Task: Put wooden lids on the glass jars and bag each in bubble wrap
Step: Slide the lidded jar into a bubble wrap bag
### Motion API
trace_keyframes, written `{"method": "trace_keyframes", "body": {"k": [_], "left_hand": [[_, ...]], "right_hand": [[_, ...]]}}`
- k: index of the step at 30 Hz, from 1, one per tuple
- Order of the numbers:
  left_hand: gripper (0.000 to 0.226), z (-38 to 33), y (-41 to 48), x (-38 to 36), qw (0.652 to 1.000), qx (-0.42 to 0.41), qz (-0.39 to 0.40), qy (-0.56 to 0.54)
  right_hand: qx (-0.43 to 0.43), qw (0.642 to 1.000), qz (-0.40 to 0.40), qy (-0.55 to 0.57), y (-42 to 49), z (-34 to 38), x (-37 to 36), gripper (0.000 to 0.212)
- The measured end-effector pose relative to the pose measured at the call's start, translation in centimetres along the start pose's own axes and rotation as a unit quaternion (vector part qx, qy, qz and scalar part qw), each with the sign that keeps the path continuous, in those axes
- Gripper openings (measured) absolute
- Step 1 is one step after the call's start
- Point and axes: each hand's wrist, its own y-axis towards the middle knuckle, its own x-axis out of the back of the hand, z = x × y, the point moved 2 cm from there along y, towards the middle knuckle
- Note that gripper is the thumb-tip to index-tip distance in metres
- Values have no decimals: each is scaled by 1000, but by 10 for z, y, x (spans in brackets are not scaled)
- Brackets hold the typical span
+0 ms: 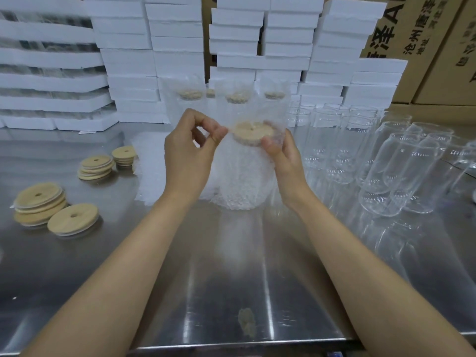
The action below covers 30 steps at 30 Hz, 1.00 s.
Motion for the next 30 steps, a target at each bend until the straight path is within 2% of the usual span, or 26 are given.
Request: {"method": "trace_keyframes", "body": {"k": [2,4,6,9,11,13,14,16,17,20,22,23,24,27,30], "left_hand": [[28,-2,4,3,997,26,-16,-65],[25,-3,10,6,978,71,-32,-194],[18,1,14,8,962,125,-34,-238],[9,11,13,2,968,188,48,-159],[7,15,7,-4,972,183,103,-104],[7,20,4,-6,976,174,68,-110],[11,22,4,-4,969,192,36,-148],[22,29,7,-3,954,221,5,-204],[30,32,9,-4,957,222,23,-187],[44,46,5,-8,962,210,152,-88],[70,49,-2,-10,954,186,236,-8],[83,49,-4,-12,951,183,248,15],[87,50,-6,-14,952,193,238,13],[68,50,-9,-26,942,284,148,-100],[49,45,-16,-35,904,376,141,-148]], "right_hand": [[-3,1000,-12,8,2,-1,0,30],[-7,999,-25,21,3,-3,1,26],[-13,999,-32,40,4,-5,3,23],[-19,998,-34,56,5,-5,3,23],[-15,998,-35,56,5,-5,3,25],[-3,998,-52,43,6,-4,4,23],[2,997,-69,37,7,-3,6,19],[0,995,-92,42,10,1,10,17],[-13,995,-86,50,11,1,12,21],[-74,996,-17,40,9,-4,15,53],[-112,993,9,45,10,-12,15,69],[-133,988,-1,77,11,-18,16,71],[-160,979,-24,120,13,-24,16,70],[-250,945,-96,191,10,-41,10,68],[-285,940,-95,164,5,-47,6,45]]}}
